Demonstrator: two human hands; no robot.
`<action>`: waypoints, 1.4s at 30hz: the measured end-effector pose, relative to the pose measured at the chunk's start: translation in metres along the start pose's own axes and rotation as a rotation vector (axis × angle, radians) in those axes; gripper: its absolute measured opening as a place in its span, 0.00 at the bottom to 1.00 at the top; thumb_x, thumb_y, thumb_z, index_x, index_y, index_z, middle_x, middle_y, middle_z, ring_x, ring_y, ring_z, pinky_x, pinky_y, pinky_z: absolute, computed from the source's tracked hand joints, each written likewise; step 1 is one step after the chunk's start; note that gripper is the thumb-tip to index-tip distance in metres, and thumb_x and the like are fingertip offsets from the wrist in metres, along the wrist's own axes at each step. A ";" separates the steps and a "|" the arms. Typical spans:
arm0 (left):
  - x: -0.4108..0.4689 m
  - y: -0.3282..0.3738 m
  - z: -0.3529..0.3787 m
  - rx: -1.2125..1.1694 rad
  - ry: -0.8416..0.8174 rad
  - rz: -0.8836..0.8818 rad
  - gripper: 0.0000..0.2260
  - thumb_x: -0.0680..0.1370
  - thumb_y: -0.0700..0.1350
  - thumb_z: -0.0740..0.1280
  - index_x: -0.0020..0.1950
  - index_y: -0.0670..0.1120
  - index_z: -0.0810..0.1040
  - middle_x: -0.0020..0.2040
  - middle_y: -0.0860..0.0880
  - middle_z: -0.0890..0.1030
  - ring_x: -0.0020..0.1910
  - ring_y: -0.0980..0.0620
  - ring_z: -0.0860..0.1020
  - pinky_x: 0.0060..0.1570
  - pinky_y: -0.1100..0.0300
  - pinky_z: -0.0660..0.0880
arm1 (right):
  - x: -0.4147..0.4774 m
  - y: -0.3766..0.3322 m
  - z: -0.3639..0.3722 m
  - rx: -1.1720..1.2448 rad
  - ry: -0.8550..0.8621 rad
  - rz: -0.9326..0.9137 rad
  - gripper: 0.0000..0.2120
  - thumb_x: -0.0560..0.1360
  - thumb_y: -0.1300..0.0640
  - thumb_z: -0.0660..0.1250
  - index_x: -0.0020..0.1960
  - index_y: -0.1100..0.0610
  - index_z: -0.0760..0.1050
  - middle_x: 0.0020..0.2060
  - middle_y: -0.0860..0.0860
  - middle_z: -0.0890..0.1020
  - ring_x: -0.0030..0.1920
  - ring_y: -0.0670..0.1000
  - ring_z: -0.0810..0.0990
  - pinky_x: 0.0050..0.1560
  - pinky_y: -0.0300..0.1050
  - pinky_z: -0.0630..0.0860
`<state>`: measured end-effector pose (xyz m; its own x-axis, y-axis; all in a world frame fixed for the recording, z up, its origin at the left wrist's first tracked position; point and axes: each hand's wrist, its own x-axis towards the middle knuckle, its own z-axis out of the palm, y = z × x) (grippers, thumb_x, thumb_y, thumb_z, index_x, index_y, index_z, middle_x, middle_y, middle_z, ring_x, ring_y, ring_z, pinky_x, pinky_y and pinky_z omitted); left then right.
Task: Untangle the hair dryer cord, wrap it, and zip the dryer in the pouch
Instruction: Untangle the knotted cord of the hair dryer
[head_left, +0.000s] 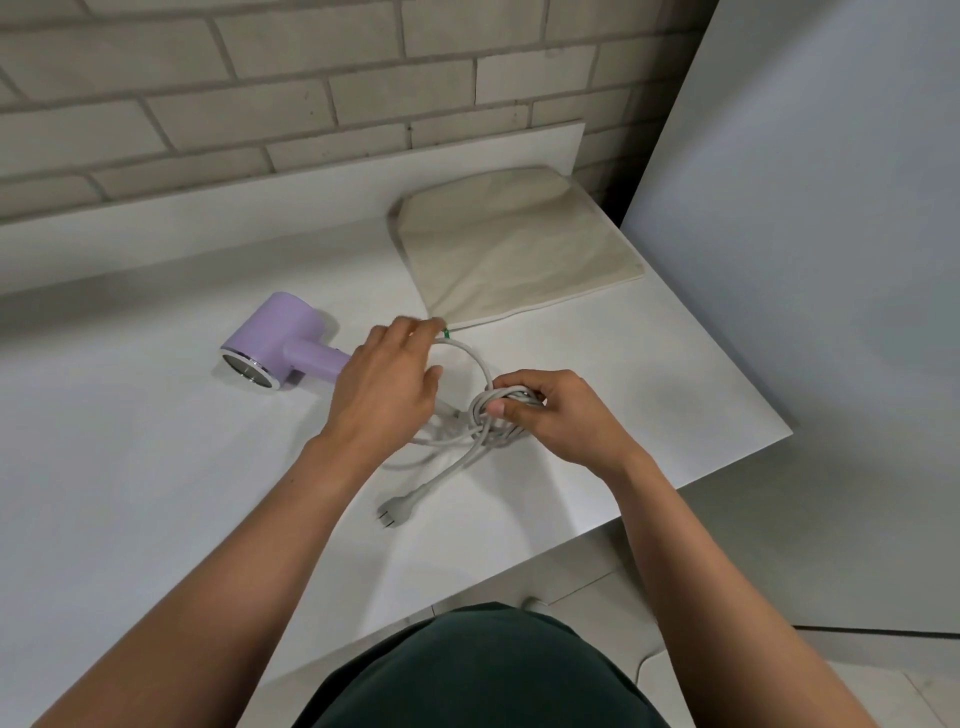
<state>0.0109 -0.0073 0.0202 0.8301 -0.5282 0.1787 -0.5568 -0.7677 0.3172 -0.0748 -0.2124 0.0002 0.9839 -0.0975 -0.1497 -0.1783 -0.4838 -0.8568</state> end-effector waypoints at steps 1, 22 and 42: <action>0.001 0.001 -0.001 0.007 0.003 0.094 0.24 0.80 0.43 0.68 0.76 0.50 0.70 0.72 0.46 0.74 0.67 0.40 0.73 0.60 0.46 0.75 | -0.001 -0.002 -0.001 0.008 -0.005 -0.011 0.06 0.78 0.52 0.74 0.54 0.48 0.85 0.45 0.45 0.87 0.49 0.49 0.84 0.53 0.47 0.79; 0.013 -0.008 0.003 -0.178 0.094 -0.260 0.15 0.84 0.55 0.56 0.49 0.50 0.80 0.40 0.50 0.85 0.46 0.41 0.82 0.44 0.47 0.78 | 0.002 -0.007 0.002 0.118 -0.023 0.031 0.05 0.80 0.54 0.72 0.54 0.50 0.85 0.45 0.42 0.86 0.44 0.39 0.82 0.45 0.29 0.74; 0.019 -0.004 0.008 0.043 -0.035 0.217 0.18 0.84 0.56 0.55 0.54 0.50 0.82 0.45 0.51 0.82 0.42 0.45 0.81 0.36 0.55 0.71 | 0.005 -0.007 -0.010 0.414 0.047 0.052 0.09 0.84 0.56 0.66 0.59 0.57 0.83 0.54 0.52 0.87 0.55 0.50 0.85 0.53 0.41 0.80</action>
<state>0.0287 -0.0169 0.0143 0.6898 -0.6942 0.2053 -0.7234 -0.6493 0.2347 -0.0691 -0.2183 0.0109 0.9705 -0.1563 -0.1834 -0.1986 -0.0874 -0.9762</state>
